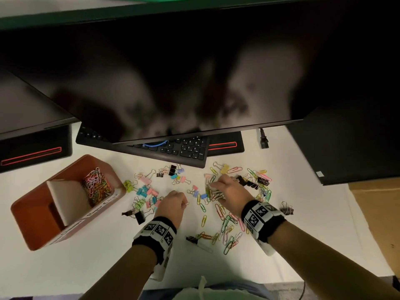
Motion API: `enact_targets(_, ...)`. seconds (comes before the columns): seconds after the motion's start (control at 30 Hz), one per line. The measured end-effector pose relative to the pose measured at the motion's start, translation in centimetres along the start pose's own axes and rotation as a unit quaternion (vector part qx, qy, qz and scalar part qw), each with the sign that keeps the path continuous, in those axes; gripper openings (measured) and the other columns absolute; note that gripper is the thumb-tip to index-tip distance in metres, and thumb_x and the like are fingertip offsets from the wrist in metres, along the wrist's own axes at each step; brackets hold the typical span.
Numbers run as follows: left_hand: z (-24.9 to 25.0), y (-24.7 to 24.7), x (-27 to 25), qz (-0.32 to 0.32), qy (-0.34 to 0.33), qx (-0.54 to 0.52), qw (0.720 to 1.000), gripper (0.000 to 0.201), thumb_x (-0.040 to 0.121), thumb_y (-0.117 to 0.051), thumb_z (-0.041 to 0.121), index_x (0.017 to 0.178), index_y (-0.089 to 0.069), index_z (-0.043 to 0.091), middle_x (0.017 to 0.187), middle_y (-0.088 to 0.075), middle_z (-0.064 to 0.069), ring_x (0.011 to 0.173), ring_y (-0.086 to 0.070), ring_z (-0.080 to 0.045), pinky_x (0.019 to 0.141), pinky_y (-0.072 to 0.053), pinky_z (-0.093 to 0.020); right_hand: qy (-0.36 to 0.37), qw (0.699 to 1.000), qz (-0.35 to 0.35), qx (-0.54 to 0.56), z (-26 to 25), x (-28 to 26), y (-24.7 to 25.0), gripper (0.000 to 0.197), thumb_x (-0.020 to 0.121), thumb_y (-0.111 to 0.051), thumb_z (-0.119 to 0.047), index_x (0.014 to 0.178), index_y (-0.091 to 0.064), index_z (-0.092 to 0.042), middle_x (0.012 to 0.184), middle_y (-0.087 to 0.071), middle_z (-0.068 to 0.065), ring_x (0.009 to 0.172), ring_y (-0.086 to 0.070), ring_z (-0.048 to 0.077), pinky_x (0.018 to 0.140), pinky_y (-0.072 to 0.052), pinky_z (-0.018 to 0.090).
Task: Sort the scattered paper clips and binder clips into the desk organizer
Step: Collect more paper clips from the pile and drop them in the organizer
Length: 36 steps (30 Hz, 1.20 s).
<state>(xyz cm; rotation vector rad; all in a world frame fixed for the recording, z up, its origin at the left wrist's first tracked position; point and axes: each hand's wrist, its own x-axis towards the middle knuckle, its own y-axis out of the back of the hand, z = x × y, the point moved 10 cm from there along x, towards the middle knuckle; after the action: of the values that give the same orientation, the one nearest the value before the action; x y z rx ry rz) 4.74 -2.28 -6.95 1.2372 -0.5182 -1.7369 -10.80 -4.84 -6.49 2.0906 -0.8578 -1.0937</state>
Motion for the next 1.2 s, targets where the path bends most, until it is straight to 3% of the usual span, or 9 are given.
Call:
enact_targets(0.13, -0.1, 0.1, 0.1, 0.005, 0.003, -0.005, 1.0, 0.014, 0.091, -0.048, 0.013, 0.1, -0.059, 0.011, 0.105, -0.056, -0.004, 0.09, -0.057, -0.017, 0.08, -0.045, -0.022, 0.004, 1.0, -0.001, 0.01, -0.3, 0.1, -0.3, 0.05, 0.085, -0.058, -0.006, 0.132, -0.047, -0.018, 0.121, -0.05, 0.008, 0.109, -0.051, 0.028, 0.095, -0.046, 0.038)
enact_targets(0.27, 0.4, -0.3, 0.3, -0.018, -0.027, 0.043, 0.999, 0.012, 0.092, -0.045, 0.011, 0.097, -0.055, 0.013, 0.104, -0.051, -0.003, 0.095, -0.051, -0.017, 0.084, -0.046, -0.026, -0.003, 1.0, 0.007, 0.017, 0.0, 0.3, 0.1, 0.021, 0.088, -0.058, -0.014, 0.108, -0.063, -0.011, 0.109, -0.06, 0.01, 0.104, -0.054, 0.028, 0.093, -0.044, 0.04)
enact_targets(0.4, 1.1, -0.6, 0.2, -0.039, -0.072, 0.076, 0.994, 0.012, 0.093, -0.042, 0.014, 0.099, -0.052, 0.014, 0.104, -0.052, -0.002, 0.099, -0.048, -0.017, 0.082, -0.043, -0.027, -0.023, 1.0, -0.006, 0.008, 0.2, 0.2, 0.1, 0.02, 0.091, -0.054, -0.018, 0.106, -0.064, -0.01, 0.108, -0.061, 0.01, 0.102, -0.054, 0.027, 0.092, -0.044, 0.035)
enact_targets(0.53, 2.5, 0.1, 0.2, -0.031, -0.108, 0.022, 0.993, 0.015, 0.093, -0.044, 0.02, 0.106, -0.05, 0.017, 0.101, -0.057, 0.0, 0.097, -0.05, -0.017, 0.081, -0.045, -0.029, -0.025, 1.0, -0.009, 0.017, 0.1, 0.3, -0.1, 0.018, 0.09, -0.055, -0.014, 0.104, -0.064, -0.01, 0.107, -0.059, 0.01, 0.099, -0.056, 0.028, 0.089, -0.046, 0.034)
enact_targets(0.77, 5.7, -0.5, 1.7, -0.014, -0.068, -0.06, 0.996, 0.039, 0.087, -0.058, 0.023, 0.124, -0.045, 0.02, 0.089, -0.065, 0.002, 0.089, -0.058, -0.018, 0.084, -0.052, -0.037, -0.027, 0.997, 0.01, 0.069, 0.6, -0.3, 0.4, 0.014, 0.087, -0.057, -0.011, 0.098, -0.066, -0.009, 0.1, -0.065, 0.009, 0.09, -0.059, 0.023, 0.078, -0.042, 0.023)
enact_targets(0.83, 5.9, -1.4, 2.1, -0.016, -0.043, -0.057, 0.997, 0.041, 0.087, -0.059, 0.022, 0.124, -0.044, 0.018, 0.092, -0.067, -0.001, 0.093, -0.059, -0.021, 0.085, -0.051, -0.039, -0.028, 0.996, 0.018, 0.08, 0.9, -0.6, 0.6, 0.014, 0.086, -0.057, -0.01, 0.097, -0.066, -0.011, 0.097, -0.066, 0.008, 0.086, -0.06, 0.022, 0.079, -0.047, 0.025)
enact_targets(0.97, 5.6, -2.0, 2.7, 0.005, -0.016, -0.025, 1.0, 0.037, 0.087, -0.059, 0.025, 0.12, -0.048, 0.017, 0.099, -0.067, -0.004, 0.098, -0.059, -0.023, 0.087, -0.051, -0.038, -0.029, 0.994, 0.035, 0.095, 1.8, -1.0, 1.1, 0.018, 0.085, -0.06, -0.011, 0.102, -0.064, -0.014, 0.096, -0.069, 0.006, 0.087, -0.064, 0.021, 0.083, -0.053, 0.033)
enact_targets(1.07, 5.8, -1.2, 2.7, 0.034, -0.048, 0.021, 0.998, 0.027, 0.089, -0.054, 0.026, 0.116, -0.053, 0.019, 0.103, -0.064, 0.0, 0.102, -0.055, -0.02, 0.088, -0.047, -0.033, -0.042, 0.991, 0.06, 0.115, 2.6, -0.9, 2.3, 0.031, 0.086, -0.061, -0.012, 0.117, -0.059, -0.017, 0.099, -0.068, 0.005, 0.09, -0.062, 0.02, 0.086, -0.05, 0.029)
enact_targets(1.2, 5.6, -0.2, 2.6, 0.057, -0.092, 0.045, 0.993, 0.019, 0.087, -0.055, 0.028, 0.105, -0.061, 0.022, 0.106, -0.054, 0.001, 0.107, -0.048, -0.021, 0.091, -0.043, -0.034, -0.045, 0.988, 0.057, 0.134, 2.4, 0.3, 3.0, 0.04, 0.087, -0.06, -0.011, 0.126, -0.053, -0.021, 0.1, -0.066, 0.005, 0.092, -0.061, 0.02, 0.088, -0.05, 0.032)
